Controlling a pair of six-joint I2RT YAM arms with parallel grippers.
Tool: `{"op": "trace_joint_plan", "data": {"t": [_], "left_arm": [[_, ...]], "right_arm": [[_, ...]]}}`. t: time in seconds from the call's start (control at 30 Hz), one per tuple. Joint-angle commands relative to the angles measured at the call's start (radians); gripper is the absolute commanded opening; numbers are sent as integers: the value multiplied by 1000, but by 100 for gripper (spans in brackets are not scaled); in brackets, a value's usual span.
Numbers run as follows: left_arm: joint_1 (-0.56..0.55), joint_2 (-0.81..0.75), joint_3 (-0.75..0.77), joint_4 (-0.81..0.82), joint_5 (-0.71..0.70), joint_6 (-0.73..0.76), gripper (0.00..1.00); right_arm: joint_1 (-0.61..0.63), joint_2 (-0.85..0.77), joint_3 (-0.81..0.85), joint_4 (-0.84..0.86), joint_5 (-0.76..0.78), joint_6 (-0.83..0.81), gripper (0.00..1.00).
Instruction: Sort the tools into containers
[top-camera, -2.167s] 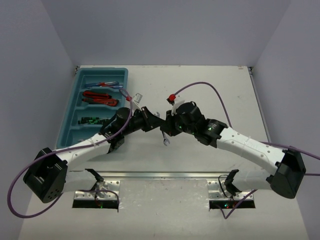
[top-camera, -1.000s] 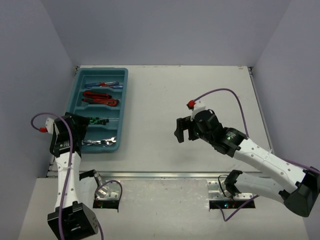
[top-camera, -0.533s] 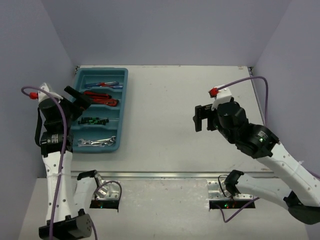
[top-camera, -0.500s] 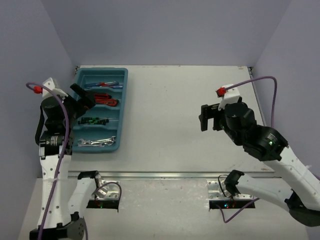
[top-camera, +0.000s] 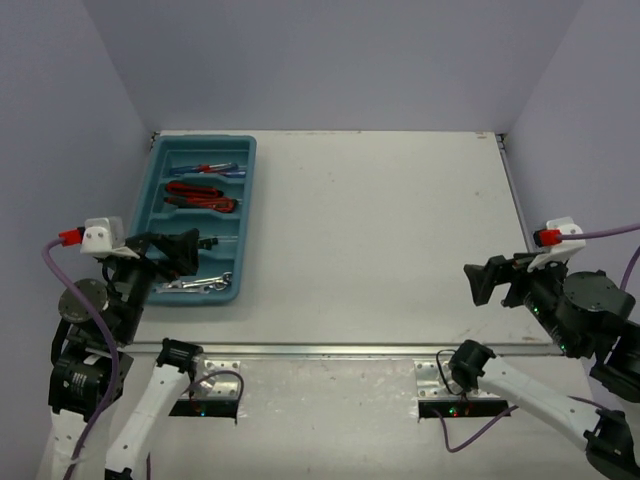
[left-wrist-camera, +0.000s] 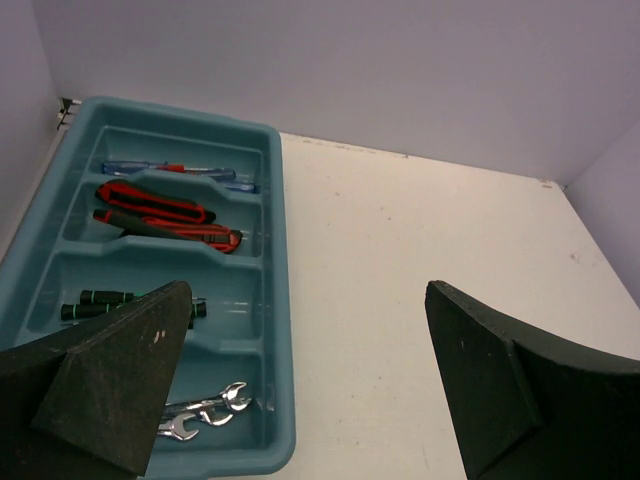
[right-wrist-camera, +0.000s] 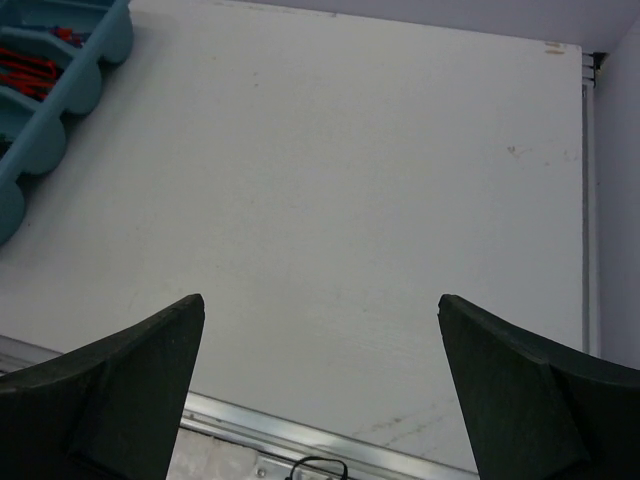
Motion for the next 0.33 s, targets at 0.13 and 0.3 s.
{"op": "trace_joint_plan", "data": {"t": [0.13,0.3], "left_arm": [[-11,-53,-36,17,-12,36,100],[-11,-60,-50,25,-57,32,100]], "right_arm": [[-7,-113,-119,4,65,-8,99],[-7,-121,-147,18,111,2,99]]}}
